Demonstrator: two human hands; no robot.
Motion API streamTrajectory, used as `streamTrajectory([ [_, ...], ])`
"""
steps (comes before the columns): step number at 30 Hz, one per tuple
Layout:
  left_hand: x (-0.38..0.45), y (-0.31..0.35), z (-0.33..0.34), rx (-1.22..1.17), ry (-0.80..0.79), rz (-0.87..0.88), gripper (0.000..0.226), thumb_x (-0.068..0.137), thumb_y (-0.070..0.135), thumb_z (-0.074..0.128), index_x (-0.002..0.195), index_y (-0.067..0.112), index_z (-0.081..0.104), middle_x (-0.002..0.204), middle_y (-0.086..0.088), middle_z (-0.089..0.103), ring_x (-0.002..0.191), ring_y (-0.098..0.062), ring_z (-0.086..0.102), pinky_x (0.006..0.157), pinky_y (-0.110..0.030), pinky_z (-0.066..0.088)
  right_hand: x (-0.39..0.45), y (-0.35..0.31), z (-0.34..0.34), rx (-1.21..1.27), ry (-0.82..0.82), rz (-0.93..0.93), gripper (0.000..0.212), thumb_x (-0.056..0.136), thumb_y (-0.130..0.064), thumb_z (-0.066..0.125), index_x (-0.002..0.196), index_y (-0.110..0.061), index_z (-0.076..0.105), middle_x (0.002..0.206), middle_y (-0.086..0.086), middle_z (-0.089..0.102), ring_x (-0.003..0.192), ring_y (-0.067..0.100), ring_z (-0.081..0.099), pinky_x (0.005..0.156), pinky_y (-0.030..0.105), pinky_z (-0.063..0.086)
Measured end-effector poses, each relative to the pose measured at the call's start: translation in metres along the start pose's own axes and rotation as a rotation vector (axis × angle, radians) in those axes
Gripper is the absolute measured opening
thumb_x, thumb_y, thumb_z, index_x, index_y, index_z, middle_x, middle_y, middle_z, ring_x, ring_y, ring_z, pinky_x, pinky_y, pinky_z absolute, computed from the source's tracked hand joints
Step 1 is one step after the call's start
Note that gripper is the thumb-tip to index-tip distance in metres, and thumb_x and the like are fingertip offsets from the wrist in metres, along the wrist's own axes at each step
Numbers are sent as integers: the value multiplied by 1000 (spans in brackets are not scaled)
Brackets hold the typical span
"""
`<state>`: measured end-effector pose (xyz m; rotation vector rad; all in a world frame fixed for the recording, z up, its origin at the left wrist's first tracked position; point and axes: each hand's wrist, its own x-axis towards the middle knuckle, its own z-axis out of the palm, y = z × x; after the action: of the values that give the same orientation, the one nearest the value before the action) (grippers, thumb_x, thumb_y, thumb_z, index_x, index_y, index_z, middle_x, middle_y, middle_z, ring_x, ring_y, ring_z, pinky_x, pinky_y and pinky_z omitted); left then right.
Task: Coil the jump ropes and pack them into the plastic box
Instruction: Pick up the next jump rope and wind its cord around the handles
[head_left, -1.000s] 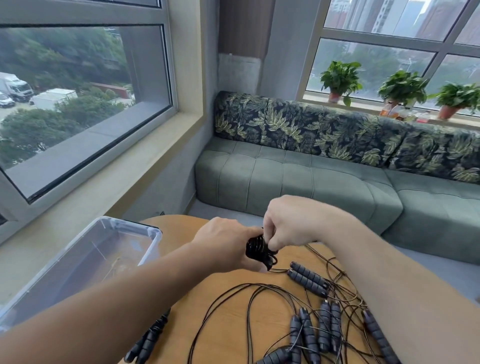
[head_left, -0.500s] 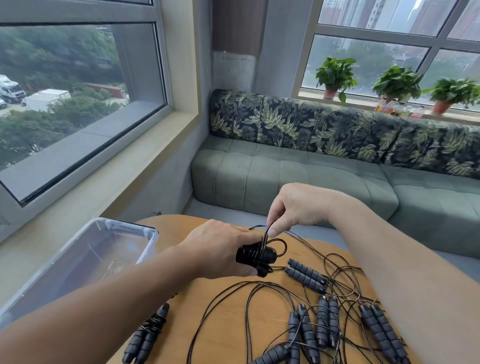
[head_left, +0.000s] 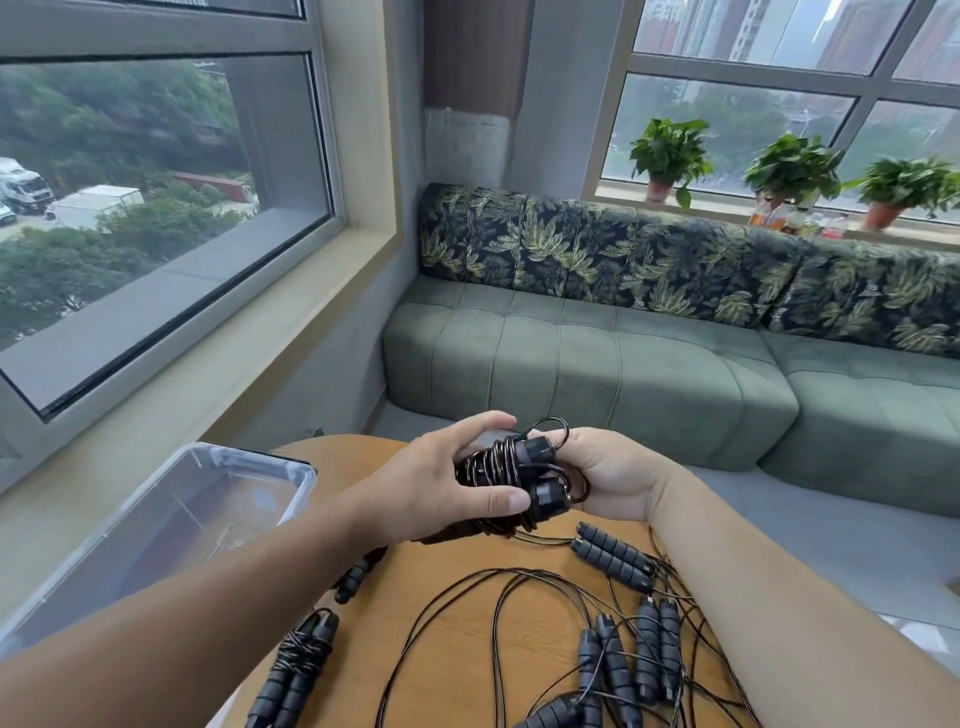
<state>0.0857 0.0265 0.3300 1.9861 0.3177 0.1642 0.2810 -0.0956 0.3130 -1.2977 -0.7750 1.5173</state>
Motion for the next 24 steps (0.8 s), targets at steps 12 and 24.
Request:
streamTrajectory([
  [12, -1, -6, -3, -427, 142, -242, 45, 81, 49, 63, 110, 15, 64, 94, -17, 75, 87, -38, 73, 83, -50, 57, -9, 13, 11, 43, 393, -207, 30, 93, -3, 63, 122, -4, 63, 88, 7, 67, 61, 13, 58, 53, 22, 48],
  [24, 7, -2, 1, -775, 73, -336, 59, 79, 55, 52, 108, 5, 63, 83, -19, 71, 65, -24, 70, 54, -27, 54, 6, 17, 36, 385, 480, -339, 63, 63, -12, 78, 122, -3, 60, 80, 3, 64, 67, 11, 64, 58, 20, 51],
])
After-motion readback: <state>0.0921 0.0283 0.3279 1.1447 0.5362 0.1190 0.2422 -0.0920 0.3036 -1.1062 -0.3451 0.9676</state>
